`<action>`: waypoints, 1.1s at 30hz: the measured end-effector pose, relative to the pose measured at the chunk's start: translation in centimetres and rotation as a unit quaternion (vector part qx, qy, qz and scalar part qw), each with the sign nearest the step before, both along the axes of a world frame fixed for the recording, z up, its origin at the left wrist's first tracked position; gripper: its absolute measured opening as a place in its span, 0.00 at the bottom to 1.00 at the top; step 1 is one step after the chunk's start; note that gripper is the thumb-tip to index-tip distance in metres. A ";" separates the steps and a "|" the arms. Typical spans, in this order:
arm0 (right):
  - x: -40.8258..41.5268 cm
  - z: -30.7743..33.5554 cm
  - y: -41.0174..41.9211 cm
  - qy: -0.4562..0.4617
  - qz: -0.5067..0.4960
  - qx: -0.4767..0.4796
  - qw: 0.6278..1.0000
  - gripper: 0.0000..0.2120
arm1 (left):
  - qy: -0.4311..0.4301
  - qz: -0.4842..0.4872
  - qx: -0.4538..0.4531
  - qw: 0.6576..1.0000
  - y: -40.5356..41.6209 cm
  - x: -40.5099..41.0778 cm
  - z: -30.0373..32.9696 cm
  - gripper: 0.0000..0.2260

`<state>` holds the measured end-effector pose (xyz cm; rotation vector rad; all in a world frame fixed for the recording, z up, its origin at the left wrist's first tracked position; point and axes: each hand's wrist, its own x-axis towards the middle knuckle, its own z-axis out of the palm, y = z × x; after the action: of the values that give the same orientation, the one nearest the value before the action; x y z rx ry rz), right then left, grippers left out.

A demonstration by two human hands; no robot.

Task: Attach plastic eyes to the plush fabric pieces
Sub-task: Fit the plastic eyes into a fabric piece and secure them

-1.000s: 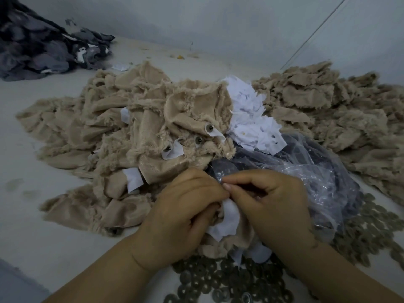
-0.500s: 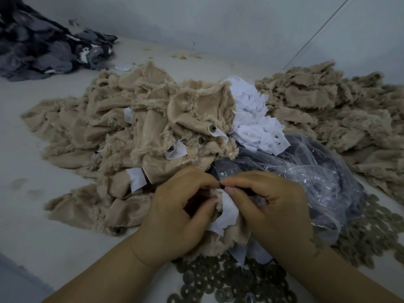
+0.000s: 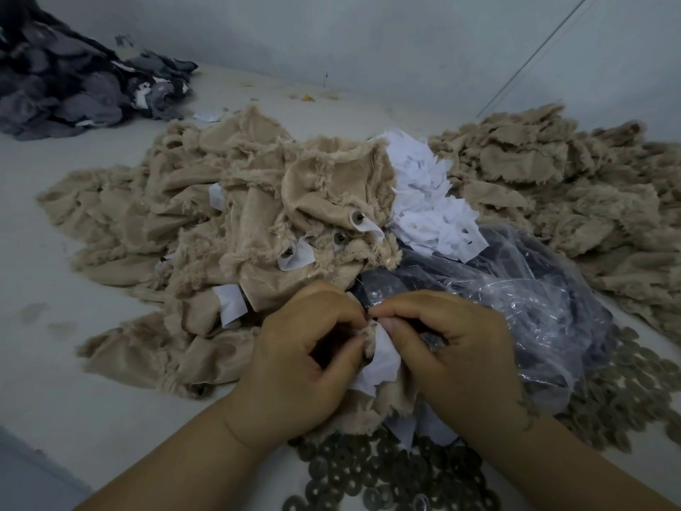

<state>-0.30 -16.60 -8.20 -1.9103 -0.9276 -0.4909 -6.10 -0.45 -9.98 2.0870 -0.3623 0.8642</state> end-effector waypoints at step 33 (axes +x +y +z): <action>-0.1 -0.1 -0.3 0.162 0.071 0.069 0.982 0.12 | 0.104 -0.051 0.108 0.987 0.3 -0.2 0.0 0.07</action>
<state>-0.39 -16.88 -8.33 -1.7197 -0.7869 -0.1485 -6.31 -0.18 -9.99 2.3112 -0.4631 0.5610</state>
